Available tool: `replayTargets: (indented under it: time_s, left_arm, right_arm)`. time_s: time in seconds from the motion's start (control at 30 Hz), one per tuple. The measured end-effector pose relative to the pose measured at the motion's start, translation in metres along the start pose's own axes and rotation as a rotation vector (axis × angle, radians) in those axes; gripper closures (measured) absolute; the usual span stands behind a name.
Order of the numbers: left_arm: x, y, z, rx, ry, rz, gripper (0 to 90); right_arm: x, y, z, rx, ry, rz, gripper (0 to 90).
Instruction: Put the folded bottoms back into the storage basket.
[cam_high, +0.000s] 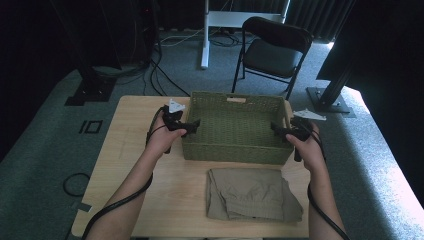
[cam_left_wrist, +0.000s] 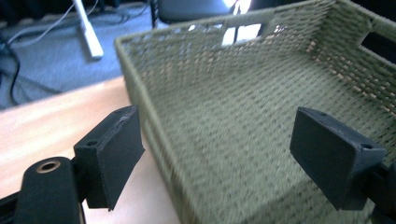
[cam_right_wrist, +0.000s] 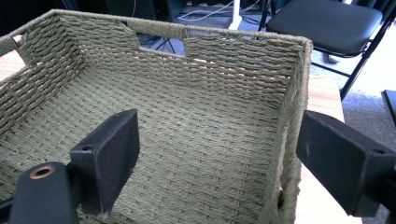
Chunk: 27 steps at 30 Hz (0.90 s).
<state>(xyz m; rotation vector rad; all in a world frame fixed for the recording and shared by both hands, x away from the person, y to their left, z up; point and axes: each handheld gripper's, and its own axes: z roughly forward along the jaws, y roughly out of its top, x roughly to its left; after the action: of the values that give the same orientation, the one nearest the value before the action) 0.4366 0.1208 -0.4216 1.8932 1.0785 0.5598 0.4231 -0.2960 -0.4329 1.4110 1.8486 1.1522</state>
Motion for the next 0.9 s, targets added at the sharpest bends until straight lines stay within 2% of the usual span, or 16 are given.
replayTargets:
  time_s: [0.13, 0.17, 0.2, 0.23, 0.37, 0.47, 0.57, 0.7, 0.73, 0.77, 0.9]
  left_arm:
    - [-0.004, -0.006, -0.011, -0.008, -0.02, 0.005, 18.1]
    - [-0.009, -0.007, -0.016, -0.019, -0.041, 0.01, 18.1]
    - [-0.009, -0.007, -0.016, -0.019, -0.041, 0.01, 18.1]
    - [-0.016, -0.008, -0.021, -0.032, -0.063, 0.019, 18.1]
    - [-0.026, -0.009, -0.026, -0.048, -0.087, 0.042, 18.1]
    - [-0.035, -0.013, -0.032, -0.067, -0.111, 0.031, 18.1]
    - [-0.046, -0.021, -0.038, -0.07, -0.143, 0.047, 18.1]
    - [-0.054, -0.028, -0.042, -0.076, -0.159, 0.051, 18.1]
    - [-0.056, -0.029, -0.042, -0.076, -0.158, 0.057, 18.1]
    - [-0.062, -0.033, -0.045, -0.07, -0.166, 0.08, 18.1]
    - [-0.072, -0.037, -0.048, -0.079, -0.197, 0.08, 18.1]
  right_arm:
    - [0.002, -0.004, -0.007, -0.006, -0.007, -0.005, 13.3]
    - [0.004, -0.007, -0.011, -0.009, -0.002, -0.013, 13.2]
    - [0.004, -0.007, -0.011, -0.009, -0.002, -0.013, 13.2]
    - [0.006, -0.01, -0.015, -0.013, 0.004, -0.01, 13.2]
    - [0.009, -0.014, -0.022, -0.031, 0.017, -0.006, 13.2]
    - [0.013, -0.017, -0.029, -0.055, 0.027, 0.006, 13.2]
    - [0.02, -0.022, -0.037, -0.061, 0.042, -0.009, 13.2]
    - [0.026, -0.028, -0.045, -0.07, 0.049, -0.023, 13.2]
    - [0.026, -0.028, -0.045, -0.07, 0.049, -0.023, 13.2]
    - [0.029, -0.033, -0.048, -0.07, 0.053, -0.03, 13.2]
    - [0.034, -0.042, -0.056, -0.076, 0.065, -0.038, 13.1]
